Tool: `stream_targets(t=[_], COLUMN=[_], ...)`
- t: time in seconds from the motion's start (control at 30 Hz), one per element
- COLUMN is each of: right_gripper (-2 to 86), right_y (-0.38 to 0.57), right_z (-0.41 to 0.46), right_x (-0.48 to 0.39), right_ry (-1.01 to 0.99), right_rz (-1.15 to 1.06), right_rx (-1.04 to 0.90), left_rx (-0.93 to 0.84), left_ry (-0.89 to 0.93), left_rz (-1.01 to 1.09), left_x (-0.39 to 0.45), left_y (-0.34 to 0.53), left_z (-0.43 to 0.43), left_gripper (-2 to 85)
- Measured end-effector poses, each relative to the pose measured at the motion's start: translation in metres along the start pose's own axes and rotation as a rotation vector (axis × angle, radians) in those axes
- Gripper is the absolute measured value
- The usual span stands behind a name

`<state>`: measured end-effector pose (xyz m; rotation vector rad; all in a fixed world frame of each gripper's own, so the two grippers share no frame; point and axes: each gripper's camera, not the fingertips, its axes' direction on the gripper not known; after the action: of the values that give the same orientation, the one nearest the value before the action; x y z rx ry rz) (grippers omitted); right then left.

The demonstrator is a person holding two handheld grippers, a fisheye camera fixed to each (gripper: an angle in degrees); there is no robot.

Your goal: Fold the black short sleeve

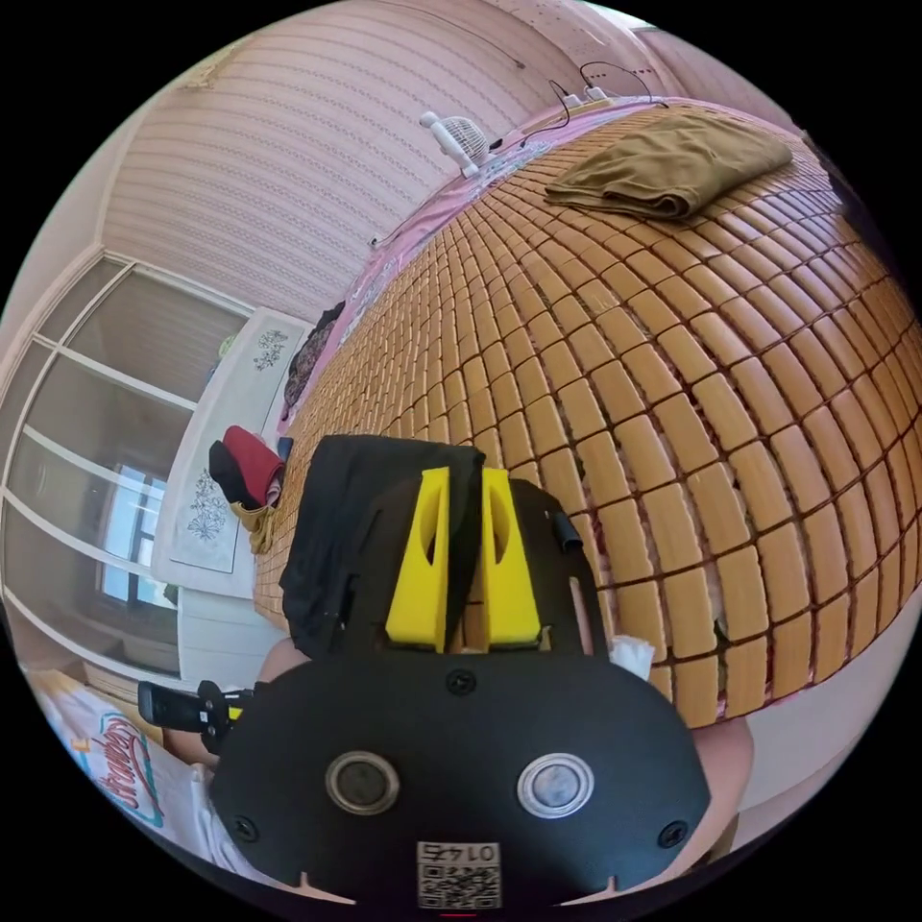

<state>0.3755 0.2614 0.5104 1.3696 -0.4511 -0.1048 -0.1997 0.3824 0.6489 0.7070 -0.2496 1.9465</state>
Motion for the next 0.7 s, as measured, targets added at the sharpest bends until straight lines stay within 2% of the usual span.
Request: stream_targets(t=[0.1,0.27,0.43,0.53,0.63,0.7], right_gripper=[1.7,0.9,1.1,1.6,3.3,5.6], right_y=[0.006,0.023,0.006,-0.025,-0.056,-0.069], right_z=[-0.009,-0.102,-0.157,-0.132,-0.074,-0.030], right_x=[0.010,0.009,-0.035,-0.087,-0.145,-0.171], right_ry=[-0.024,-0.017,0.023,0.009,0.026,0.019], right_rz=[0.043,0.001,-0.146,-0.255,-0.338,-0.377], right_rx=[0.000,0.155,0.165,0.070,-0.012,-0.055], left_rx=[0.025,0.191,0.364,0.425,0.440,0.395], left_ry=[0.011,0.037,0.191,0.162,0.011,-0.098], left_rz=[-0.028,-0.043,-0.297,-0.427,-0.541,-0.711], left_x=[-0.002,-0.006,-0.034,-0.058,-0.085,-0.116], left_y=[0.003,-0.010,-0.012,-0.001,0.013,0.030], left_z=[-0.012,-0.041,-0.066,-0.084,-0.102,-0.105], left_gripper=[-0.9,-0.9,-0.8,-0.5,1.5,5.9])
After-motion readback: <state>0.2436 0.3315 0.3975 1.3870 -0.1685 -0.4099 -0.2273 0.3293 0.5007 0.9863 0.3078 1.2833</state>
